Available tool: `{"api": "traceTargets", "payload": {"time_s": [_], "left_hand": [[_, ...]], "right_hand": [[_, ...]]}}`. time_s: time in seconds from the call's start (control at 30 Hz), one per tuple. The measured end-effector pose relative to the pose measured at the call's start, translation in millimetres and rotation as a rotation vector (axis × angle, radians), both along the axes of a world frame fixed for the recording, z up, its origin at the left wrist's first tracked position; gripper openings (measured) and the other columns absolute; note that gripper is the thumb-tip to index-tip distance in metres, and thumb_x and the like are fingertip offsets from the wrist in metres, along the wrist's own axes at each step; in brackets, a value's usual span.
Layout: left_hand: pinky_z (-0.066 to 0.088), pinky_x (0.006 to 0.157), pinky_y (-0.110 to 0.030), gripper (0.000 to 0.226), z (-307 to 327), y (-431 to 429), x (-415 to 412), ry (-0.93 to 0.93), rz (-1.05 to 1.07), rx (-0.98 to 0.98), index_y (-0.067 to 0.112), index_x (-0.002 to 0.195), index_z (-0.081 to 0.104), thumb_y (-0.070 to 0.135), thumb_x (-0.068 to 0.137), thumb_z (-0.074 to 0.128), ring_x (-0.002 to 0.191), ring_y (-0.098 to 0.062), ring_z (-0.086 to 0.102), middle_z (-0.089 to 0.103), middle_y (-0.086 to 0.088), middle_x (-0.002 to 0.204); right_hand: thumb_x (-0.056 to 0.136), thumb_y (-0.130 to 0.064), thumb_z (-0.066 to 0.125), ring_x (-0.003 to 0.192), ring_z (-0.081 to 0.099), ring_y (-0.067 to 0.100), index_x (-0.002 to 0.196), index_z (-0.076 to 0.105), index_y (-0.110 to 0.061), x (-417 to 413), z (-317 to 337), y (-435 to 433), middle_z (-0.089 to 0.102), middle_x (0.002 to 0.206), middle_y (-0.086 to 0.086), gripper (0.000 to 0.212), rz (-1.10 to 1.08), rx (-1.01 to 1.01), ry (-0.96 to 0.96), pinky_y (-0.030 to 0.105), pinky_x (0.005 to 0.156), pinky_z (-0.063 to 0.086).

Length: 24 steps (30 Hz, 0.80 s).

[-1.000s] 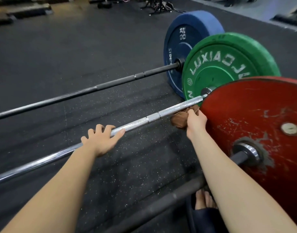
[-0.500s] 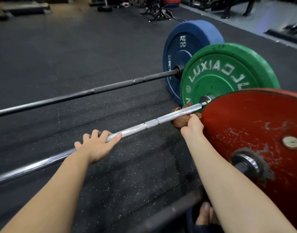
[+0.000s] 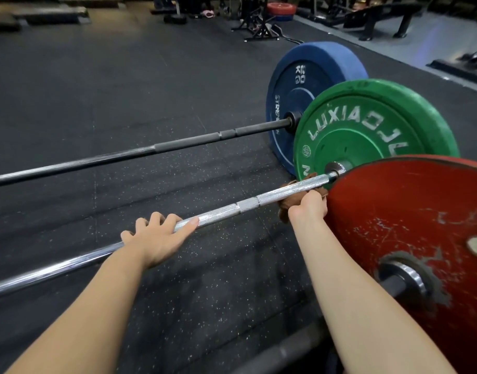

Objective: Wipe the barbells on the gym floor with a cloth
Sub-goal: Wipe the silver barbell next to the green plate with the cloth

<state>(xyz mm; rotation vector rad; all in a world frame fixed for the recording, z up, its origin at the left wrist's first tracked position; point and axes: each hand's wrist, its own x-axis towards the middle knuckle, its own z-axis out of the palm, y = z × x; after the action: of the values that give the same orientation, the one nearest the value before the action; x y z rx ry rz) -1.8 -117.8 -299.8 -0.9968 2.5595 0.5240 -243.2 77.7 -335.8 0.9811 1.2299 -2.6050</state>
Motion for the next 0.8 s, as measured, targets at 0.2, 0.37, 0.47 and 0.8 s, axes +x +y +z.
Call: {"api": "traceTargets", "payload": {"time_s": [0.2, 0.37, 0.47, 0.8], "left_hand": [[0.019, 0.107, -0.05, 0.064, 1, 1, 2, 0.021, -0.006, 0.005, 0.046, 0.137, 0.041, 0.082, 0.092, 0.012, 0.133, -0.023, 0.027, 0.035, 0.009, 0.136], [0.02, 0.108, -0.05, 0.067, 1, 0, -1, 0.003, 0.003, 0.019, 0.048, 0.137, 0.041, 0.084, 0.09, 0.011, 0.135, -0.024, 0.027, 0.036, 0.008, 0.137], [0.021, 0.107, -0.05, 0.068, 2, 1, 1, 0.001, -0.005, 0.009, 0.048, 0.138, 0.041, 0.084, 0.09, 0.01, 0.136, -0.024, 0.027, 0.035, 0.008, 0.14], [0.02, 0.112, -0.052, 0.075, 0, 2, 3, -0.005, -0.01, -0.003, 0.044, 0.143, 0.04, 0.085, 0.088, 0.009, 0.14, -0.026, 0.025, 0.034, 0.005, 0.147]], "right_hand": [[0.104, -0.013, 0.049, 0.072, 0.071, 0.025, 0.108, 0.075, -0.027, 3, -6, -4, 0.075, 0.082, 0.0, 0.03, -0.012, -0.058, 0.059, 0.038, 0.067, 0.059], [0.105, -0.022, 0.045, 0.094, 0.065, 0.016, 0.108, 0.069, -0.025, 18, -8, 0, 0.067, 0.097, -0.008, 0.024, 0.032, 0.447, 0.089, 0.031, 0.079, 0.055], [0.102, -0.019, 0.048, 0.116, 0.063, 0.024, 0.129, 0.067, -0.029, 26, -10, -1, 0.068, 0.122, 0.001, 0.034, 0.037, 0.709, 0.129, 0.044, 0.102, 0.052], [0.098, -0.008, 0.056, 0.127, 0.057, 0.028, 0.146, 0.054, -0.018, 39, -5, 6, 0.061, 0.14, 0.005, 0.049, 0.129, 1.188, 0.377, 0.042, 0.108, 0.045]]}}
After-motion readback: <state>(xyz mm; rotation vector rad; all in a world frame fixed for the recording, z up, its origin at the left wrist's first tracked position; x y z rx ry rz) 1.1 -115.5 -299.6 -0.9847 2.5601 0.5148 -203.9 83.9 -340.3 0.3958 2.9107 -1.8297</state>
